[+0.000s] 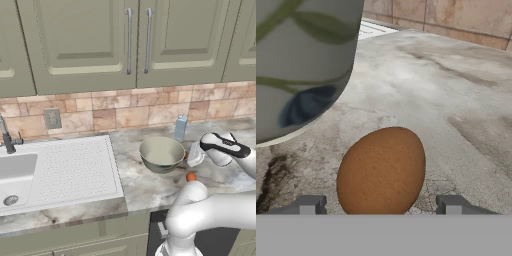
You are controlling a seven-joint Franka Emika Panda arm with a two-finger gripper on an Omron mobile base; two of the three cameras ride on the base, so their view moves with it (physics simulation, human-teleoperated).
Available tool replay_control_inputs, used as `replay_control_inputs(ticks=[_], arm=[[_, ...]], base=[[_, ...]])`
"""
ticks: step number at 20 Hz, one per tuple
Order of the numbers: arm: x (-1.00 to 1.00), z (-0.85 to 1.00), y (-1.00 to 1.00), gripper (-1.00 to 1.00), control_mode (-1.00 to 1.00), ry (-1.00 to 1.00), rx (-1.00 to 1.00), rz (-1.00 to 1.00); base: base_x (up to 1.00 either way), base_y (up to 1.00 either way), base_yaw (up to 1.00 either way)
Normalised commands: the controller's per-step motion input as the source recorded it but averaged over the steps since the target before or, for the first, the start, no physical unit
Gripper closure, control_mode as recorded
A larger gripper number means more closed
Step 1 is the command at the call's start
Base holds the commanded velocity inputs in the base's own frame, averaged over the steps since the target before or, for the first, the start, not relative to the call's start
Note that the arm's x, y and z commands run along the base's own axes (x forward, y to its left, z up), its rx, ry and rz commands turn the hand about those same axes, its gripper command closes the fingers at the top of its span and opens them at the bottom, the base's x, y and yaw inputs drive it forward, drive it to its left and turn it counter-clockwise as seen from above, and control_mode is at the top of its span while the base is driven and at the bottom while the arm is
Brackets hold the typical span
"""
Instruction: Gather the eggs and milk located in the vicinity of the sink area and place them right next to the bowl.
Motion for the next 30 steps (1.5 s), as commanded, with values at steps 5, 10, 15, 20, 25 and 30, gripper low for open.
replay_control_inputs(ticks=[5,10,15,20,25,30], arm=[[0.0,0.0,0.0,-1.0,-1.0,-0.02,0.0,0.0],[-0.15,0.0,-0.08,-1.0,-1.0,-0.02,0.0,0.0],[-0.41,0.0,-0.24,-1.0,-1.0,0.0,0.0,-0.04],[-0.57,0.03,-0.12,-1.0,-1.0,0.0,0.0,-0.01],[-0.66,0.01,-0.02,-1.0,-1.0,0.01,0.0,0.0],[-0.42,0.0,0.2,-1.0,-1.0,0.02,0.0,0.08]], base=[[0.0,0.0,0.0],[0.0,0.0,0.0],[0.0,0.0,0.0],[0.0,0.0,0.0],[0.0,0.0,0.0],[0.0,0.0,0.0]])
